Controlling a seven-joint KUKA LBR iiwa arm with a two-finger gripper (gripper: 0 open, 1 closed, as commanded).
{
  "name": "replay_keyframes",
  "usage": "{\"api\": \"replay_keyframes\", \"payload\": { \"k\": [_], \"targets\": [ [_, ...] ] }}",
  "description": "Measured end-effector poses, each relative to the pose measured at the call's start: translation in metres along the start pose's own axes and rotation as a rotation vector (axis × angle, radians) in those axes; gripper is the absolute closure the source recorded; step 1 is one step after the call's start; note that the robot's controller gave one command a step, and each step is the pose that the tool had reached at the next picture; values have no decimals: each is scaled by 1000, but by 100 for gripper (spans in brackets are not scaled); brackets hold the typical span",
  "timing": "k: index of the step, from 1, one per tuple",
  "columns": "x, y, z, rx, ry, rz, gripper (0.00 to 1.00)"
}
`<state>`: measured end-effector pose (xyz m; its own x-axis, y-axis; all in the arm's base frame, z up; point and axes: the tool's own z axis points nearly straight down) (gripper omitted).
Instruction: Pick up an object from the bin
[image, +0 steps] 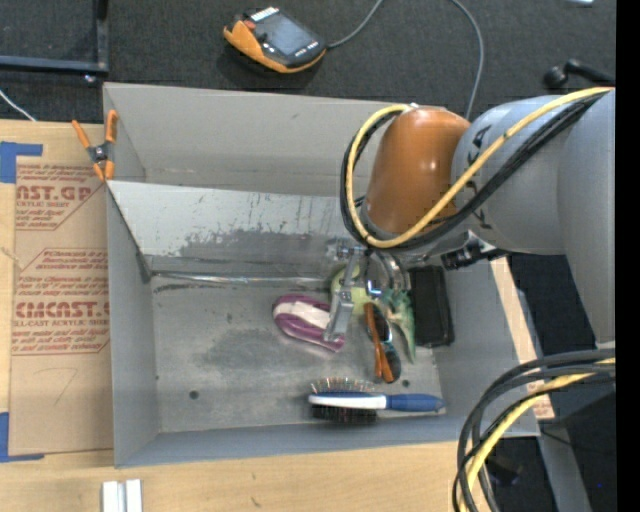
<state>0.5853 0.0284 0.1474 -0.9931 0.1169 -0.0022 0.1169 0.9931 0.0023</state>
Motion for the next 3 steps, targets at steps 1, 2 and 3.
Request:
{"api": "replay_keyframes", "payload": {
  "k": [1, 2, 3],
  "targets": [
    [20, 4, 31, -1, 3, 53, 0],
    [8, 6, 78, -2, -1, 81, 0],
    [28, 1, 77, -4, 0, 161, 100]
  ]
}}
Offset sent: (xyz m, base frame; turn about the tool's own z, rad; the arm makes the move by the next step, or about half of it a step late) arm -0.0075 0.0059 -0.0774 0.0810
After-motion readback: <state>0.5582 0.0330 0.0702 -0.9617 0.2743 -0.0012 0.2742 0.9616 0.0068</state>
